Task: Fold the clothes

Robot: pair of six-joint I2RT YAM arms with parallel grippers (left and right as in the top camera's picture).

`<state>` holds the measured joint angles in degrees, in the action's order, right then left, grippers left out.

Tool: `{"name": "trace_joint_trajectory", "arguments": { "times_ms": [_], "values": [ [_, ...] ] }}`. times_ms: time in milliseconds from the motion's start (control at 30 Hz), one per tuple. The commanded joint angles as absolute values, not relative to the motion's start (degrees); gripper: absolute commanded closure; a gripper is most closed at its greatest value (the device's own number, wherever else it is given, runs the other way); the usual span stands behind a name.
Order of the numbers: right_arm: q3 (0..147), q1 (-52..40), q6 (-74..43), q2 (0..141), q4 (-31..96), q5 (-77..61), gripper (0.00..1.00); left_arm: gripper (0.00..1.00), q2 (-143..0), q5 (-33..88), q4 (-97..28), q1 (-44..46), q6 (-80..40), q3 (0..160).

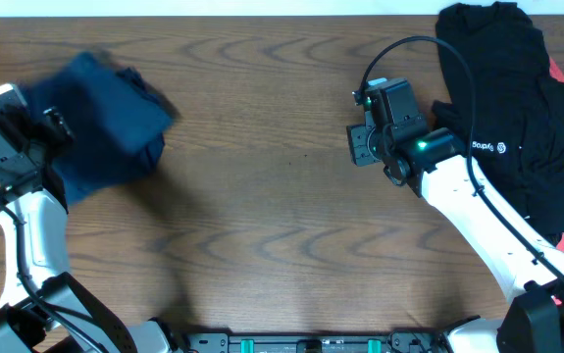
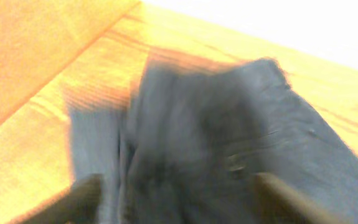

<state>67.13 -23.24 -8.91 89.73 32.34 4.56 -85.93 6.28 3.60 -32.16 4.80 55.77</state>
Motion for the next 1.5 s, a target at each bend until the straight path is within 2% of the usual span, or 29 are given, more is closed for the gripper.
{"name": "trace_joint_trajectory", "arguments": {
  "times_ms": [0,100,267,467,500,567,767,967,1200,1467],
  "values": [
    [68.2,-22.8,-8.5,88.9,32.5,5.1,0.45,0.02,-86.1,1.5,4.1,-32.6,5.3,57.8],
    [68.2,-22.8,-8.5,88.9,32.5,5.1,0.38,0.02,-85.4,4.7,3.2,-32.4,4.8,57.8],
    [68.2,-21.4,-12.5,88.9,30.5,4.2,0.24,0.02,-83.8,17.6,1.2,-30.6,-1.9,57.8],
    [68.2,-14.5,-16.7,88.9,27.1,-3.9,0.16,0.02,-83.8,20.4,-8.4,-19.3,-4.6,57.8],
    [68.2,-13.3,-16.7,88.9,27.0,-4.7,0.13,0.02,-83.8,20.1,-10.1,-16.9,-4.6,57.8],
    [68.2,-10.7,-16.0,88.9,27.4,-4.8,0.01,0.02,-83.8,19.9,-13.8,-11.9,-4.6,57.8],
    [68.2,-5.1,-9.1,88.9,32.4,-4.8,0.01,0.02,-83.8,15.0,-30.0,-1.8,-4.8,58.3],
    [68.2,-0.8,-11.7,86.4,39.7,-3.6,0.01,0.02,-80.0,12.8,-43.4,0.4,-4.8,60.1],
    [66.9,0.7,-13.5,74.1,41.8,-1.7,0.01,0.02,-64.3,12.4,-49.2,0.4,-0.7,59.6],
    [54.2,0.7,-14.8,50.8,36.4,-0.7,0.01,0.02,-43.4,12.3,-44.2,0.4,0.2,52.4]
  ]
}}
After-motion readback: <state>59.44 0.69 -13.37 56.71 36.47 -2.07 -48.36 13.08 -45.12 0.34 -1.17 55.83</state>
